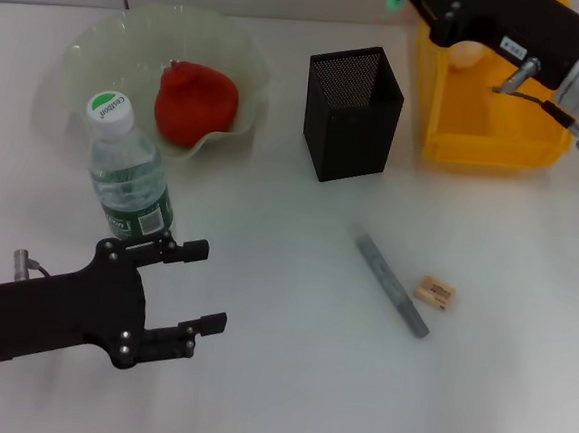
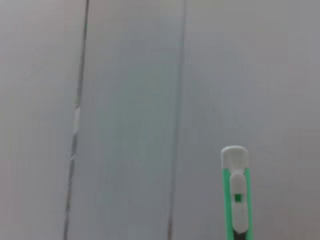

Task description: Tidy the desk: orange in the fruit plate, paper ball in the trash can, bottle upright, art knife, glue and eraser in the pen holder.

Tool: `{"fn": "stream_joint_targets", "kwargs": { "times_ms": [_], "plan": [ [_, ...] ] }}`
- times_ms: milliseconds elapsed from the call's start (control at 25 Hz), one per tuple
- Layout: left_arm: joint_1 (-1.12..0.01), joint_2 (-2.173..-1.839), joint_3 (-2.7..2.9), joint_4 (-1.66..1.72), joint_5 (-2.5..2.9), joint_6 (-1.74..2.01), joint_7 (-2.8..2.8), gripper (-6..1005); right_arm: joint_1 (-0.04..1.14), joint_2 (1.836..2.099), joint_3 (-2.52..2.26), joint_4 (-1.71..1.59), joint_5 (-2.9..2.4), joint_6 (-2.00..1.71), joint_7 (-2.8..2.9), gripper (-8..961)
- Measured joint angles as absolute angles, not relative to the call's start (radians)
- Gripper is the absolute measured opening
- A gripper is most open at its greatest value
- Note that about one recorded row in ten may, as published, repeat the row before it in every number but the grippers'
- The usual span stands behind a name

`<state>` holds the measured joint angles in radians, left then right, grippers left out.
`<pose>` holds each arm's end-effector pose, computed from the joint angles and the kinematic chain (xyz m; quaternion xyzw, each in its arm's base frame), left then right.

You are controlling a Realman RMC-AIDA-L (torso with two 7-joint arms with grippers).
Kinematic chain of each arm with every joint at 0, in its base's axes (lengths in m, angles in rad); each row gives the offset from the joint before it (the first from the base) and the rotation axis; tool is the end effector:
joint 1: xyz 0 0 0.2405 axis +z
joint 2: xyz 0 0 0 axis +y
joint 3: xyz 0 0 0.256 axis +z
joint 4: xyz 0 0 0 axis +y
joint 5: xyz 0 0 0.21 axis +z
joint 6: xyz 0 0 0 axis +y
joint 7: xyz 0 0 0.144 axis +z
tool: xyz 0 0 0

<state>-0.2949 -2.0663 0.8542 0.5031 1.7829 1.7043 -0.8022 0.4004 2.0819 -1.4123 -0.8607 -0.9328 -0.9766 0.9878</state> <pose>-0.2991 0.2384 -0.0222 -0.9407 -0.0627 -0.3020 0.1411 0.1823 0.3796 0.0031 -0.8514 0.0904 0.3773 0.3530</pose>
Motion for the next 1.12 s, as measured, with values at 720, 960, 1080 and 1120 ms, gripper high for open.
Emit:
{"fn": "stream_joint_targets", "kwargs": {
  "times_ms": [720, 960, 1080, 1120],
  "plan": [
    [-0.294, -2.064, 0.859, 0.491, 1.791, 1.700, -0.815, 742, 0.650, 2.080, -1.328, -0.362, -0.829, -1.017, 0.828, 319],
    [-0.291, -2.063, 0.859, 0.491, 1.791, 1.699, -0.816, 742, 0.618, 2.083, -1.361, -0.397, -0.830, -1.025, 0.836, 345],
    [-0.286, -2.064, 0.853, 0.491, 1.791, 1.704, -0.817, 743, 0.601, 2.082, -1.379, -0.427, -0.831, -1.028, 0.874, 402],
    [-0.283, -2.064, 0.852, 0.491, 1.788, 1.705, -0.821, 743, 0.576, 2.080, -1.393, -0.471, -0.838, -1.037, 0.919, 421]
  ]
}}
